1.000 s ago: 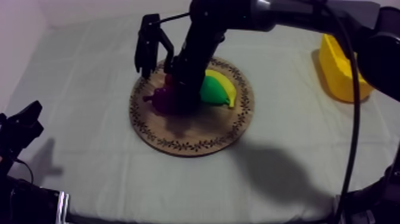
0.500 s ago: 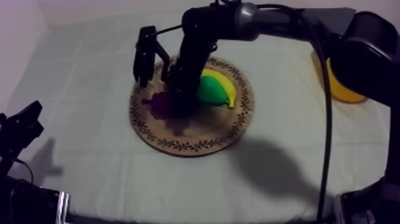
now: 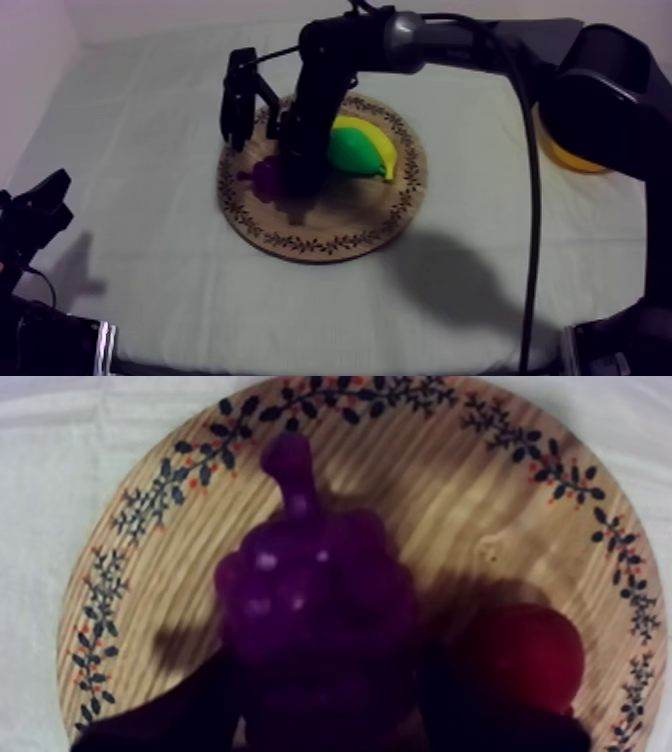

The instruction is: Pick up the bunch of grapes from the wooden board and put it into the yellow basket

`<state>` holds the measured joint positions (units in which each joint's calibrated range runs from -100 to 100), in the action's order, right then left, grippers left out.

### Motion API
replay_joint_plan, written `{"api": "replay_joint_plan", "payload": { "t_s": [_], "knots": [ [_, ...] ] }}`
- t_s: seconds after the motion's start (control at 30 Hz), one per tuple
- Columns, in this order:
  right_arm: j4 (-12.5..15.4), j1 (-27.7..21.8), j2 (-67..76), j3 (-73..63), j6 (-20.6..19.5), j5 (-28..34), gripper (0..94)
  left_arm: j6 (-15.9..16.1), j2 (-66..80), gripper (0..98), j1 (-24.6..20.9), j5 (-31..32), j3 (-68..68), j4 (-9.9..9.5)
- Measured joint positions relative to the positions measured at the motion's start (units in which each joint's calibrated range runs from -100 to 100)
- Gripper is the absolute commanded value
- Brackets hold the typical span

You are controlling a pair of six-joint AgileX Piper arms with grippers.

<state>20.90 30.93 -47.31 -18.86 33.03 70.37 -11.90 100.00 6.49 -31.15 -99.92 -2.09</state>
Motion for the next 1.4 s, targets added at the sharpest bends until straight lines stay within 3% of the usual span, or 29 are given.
{"api": "replay_joint_plan", "payload": {
  "t_s": [0.13, 0.27, 0.87, 1.4],
  "knots": [
    [-1.01, 0.1, 0.66, -0.48, 0.3, 0.26, 30.4, 0.0, 0.0, 0.1, 0.0, 0.0, 0.0, 0.0],
    [-1.19, -0.11, 3.0, 0.94, 0.81, 0.58, 27.2, 0.0, 0.0, 0.1, 0.0, 0.0, 0.0, 0.0],
    [-2.26, -5.28, 25.03, 13.67, 1.98, 1.54, 27.0, 0.0, 0.0, 0.1, 0.0, 0.0, 0.0, 0.0],
    [-6.57, -17.08, 37.92, 14.17, -1.39, -3.5, 27.2, 0.0, 0.0, 0.1, 0.0, 0.0, 0.0, 0.0]
  ]
}}
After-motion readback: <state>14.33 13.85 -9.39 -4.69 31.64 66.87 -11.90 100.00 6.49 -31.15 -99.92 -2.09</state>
